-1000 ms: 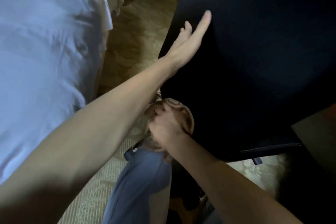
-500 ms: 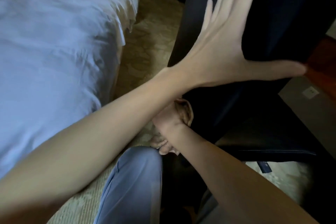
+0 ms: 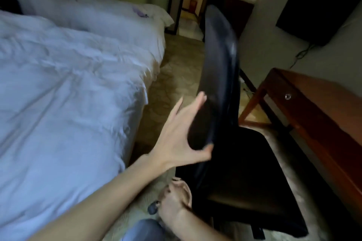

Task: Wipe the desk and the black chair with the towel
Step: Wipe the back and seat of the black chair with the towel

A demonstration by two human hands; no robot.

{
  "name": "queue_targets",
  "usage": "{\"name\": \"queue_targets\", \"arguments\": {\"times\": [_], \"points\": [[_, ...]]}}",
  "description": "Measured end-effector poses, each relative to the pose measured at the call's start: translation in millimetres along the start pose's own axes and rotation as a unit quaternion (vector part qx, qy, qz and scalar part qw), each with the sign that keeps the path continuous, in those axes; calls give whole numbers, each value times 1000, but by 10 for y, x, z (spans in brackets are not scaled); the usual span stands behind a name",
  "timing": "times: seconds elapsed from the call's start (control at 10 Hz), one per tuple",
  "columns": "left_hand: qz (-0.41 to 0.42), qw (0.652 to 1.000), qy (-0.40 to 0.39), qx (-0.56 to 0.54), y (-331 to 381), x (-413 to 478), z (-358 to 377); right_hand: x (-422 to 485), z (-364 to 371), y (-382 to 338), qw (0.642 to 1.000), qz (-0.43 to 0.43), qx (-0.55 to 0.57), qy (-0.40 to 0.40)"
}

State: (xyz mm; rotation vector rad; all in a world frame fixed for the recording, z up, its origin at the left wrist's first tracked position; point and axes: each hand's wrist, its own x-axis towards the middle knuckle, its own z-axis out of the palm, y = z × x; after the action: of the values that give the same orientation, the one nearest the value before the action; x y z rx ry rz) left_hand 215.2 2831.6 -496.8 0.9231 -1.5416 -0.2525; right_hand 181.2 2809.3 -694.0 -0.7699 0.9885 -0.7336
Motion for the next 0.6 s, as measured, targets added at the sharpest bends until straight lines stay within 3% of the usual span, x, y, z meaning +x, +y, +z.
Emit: {"name": "queue_targets", "arguments": {"times": [0.1,0.2,0.3,0.4,0.5,0.6], "points": [[-133,967,187,-109,31,698,-1032,-619,21,-475,996,43,70,40],[-192,922,292,-168,664,1537,-1705,-1330,357,-1360,990,27,-117,71],[-208,917,303,-156,1113,1834,-2384,-1956,754,-1816,694,-172,-697,-52],[-246,933,243,-101,1403,1888,-2881,-2179,1176,-2384,453,-145,-878,-61],[-301,932,180,-95,1489,1873,-3267,-2379,1453,-2796,357,-129,-922,-70],[-345,927,117,-92,1448,1885,-3623,-2492,1784,-3091,323,-152,-934,-8]]}}
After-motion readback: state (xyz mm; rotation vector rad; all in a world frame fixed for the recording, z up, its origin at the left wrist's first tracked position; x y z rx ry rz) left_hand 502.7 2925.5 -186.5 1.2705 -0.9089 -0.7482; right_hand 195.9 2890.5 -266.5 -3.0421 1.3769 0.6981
